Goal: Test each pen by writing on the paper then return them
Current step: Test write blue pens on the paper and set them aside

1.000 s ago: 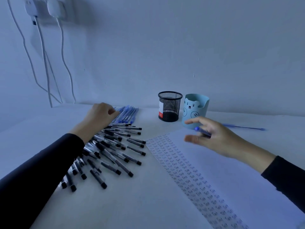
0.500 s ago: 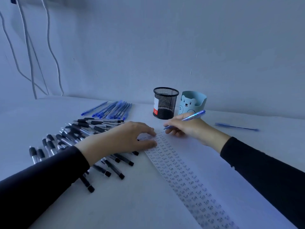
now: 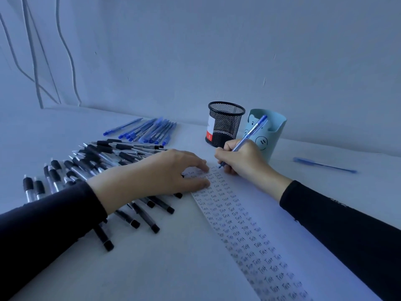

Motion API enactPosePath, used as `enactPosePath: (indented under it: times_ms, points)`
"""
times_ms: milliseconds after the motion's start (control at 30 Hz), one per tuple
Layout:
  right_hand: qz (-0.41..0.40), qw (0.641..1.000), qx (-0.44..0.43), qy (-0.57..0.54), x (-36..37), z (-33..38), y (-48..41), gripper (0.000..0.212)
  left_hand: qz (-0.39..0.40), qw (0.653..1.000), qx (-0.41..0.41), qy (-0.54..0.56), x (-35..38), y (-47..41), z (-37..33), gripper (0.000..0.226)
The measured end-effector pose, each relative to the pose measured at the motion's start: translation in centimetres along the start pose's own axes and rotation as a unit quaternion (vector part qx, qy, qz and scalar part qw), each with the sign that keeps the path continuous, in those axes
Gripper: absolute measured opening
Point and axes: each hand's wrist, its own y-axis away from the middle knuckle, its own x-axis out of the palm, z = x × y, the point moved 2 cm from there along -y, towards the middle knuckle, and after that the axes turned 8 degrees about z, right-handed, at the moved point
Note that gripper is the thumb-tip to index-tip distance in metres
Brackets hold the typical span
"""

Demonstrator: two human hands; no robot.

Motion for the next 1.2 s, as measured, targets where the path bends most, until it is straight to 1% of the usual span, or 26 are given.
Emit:
enactPosePath:
  times_ms: [133,267,400,500,767,900,1033,1200]
  points:
    - [0.0,1.0,-0.013,0.007,0.04,-0.09,-0.02,0.04,0.006,1.0,-0.006,-0.003,-0.12,-0.04,-0.11,0.048]
    - [0.012,1.0,-0.022,0.006,0.14,-0.21,-0.21,0.039,0.01,1.0,-0.003,0.0,-0.12,-0.06,-0.01,0.051]
    - [0.006,0.999,-0.031,0.011,0.01,-0.26,-0.27,0.038,0.013,1.0,-0.004,-0.002,-0.1,-0.08,0.0,0.055]
    - [0.004,1.0,-0.028,-0.005,-0.09,-0.3,-0.24,0.033,0.016,1.0,-0.007,0.001,-0.13,-0.05,-0.05,0.054]
    - [0.006,1.0,-0.027,0.012,-0.02,-0.24,-0.21,0.039,0.017,1.0,-0.005,0.0,-0.13,-0.05,-0.04,0.057]
    - [-0.001,1.0,-0.02,-0.016,-0.14,-0.38,-0.2,0.036,0.018,1.0,-0.009,-0.007,-0.09,-0.11,0.02,0.054]
    - [-0.005,1.0,-0.026,0.009,-0.13,-0.42,-0.19,0.034,0.015,1.0,-0.006,-0.003,-0.1,-0.03,-0.02,0.056]
    - [-0.003,1.0,-0.023,0.007,-0.09,-0.25,-0.05,0.029,0.02,1.0,-0.008,-0.006,-0.15,0.02,-0.14,0.054]
